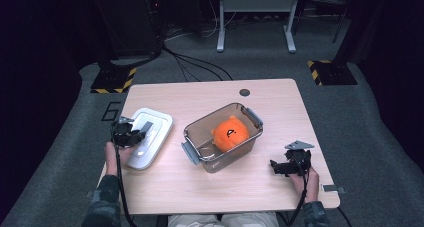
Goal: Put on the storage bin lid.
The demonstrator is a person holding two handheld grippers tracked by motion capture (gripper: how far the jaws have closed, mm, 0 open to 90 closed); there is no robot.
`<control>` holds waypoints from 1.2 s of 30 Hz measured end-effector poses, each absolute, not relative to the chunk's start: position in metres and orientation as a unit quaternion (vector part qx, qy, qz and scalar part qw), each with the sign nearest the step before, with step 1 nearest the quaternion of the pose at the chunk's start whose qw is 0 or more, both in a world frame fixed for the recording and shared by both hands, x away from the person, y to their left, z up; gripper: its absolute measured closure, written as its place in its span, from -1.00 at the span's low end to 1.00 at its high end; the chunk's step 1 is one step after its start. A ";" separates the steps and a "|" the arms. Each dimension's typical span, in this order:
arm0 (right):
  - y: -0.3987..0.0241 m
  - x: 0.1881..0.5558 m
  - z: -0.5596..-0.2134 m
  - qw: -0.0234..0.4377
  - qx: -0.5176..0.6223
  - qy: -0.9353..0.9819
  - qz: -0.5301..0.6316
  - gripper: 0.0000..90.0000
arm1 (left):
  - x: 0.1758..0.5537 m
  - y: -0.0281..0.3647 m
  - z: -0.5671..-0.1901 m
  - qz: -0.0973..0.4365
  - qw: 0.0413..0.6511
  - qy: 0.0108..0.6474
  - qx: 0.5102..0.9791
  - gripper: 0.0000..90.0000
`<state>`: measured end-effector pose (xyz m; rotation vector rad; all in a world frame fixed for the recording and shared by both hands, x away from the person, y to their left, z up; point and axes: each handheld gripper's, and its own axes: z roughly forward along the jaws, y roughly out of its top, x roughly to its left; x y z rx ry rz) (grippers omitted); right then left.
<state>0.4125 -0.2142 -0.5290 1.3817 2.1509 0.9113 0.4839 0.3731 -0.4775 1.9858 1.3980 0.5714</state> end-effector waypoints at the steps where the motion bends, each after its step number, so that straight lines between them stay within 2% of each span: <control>1: -0.214 0.412 -0.529 0.212 0.498 0.774 0.328 -1.00 | 0.484 0.373 -0.476 0.218 0.318 0.531 0.754 0.48; 36: -0.215 0.412 -0.529 0.211 0.491 0.779 0.326 -1.00 | 0.484 0.351 -0.422 0.214 0.341 0.484 0.777 0.48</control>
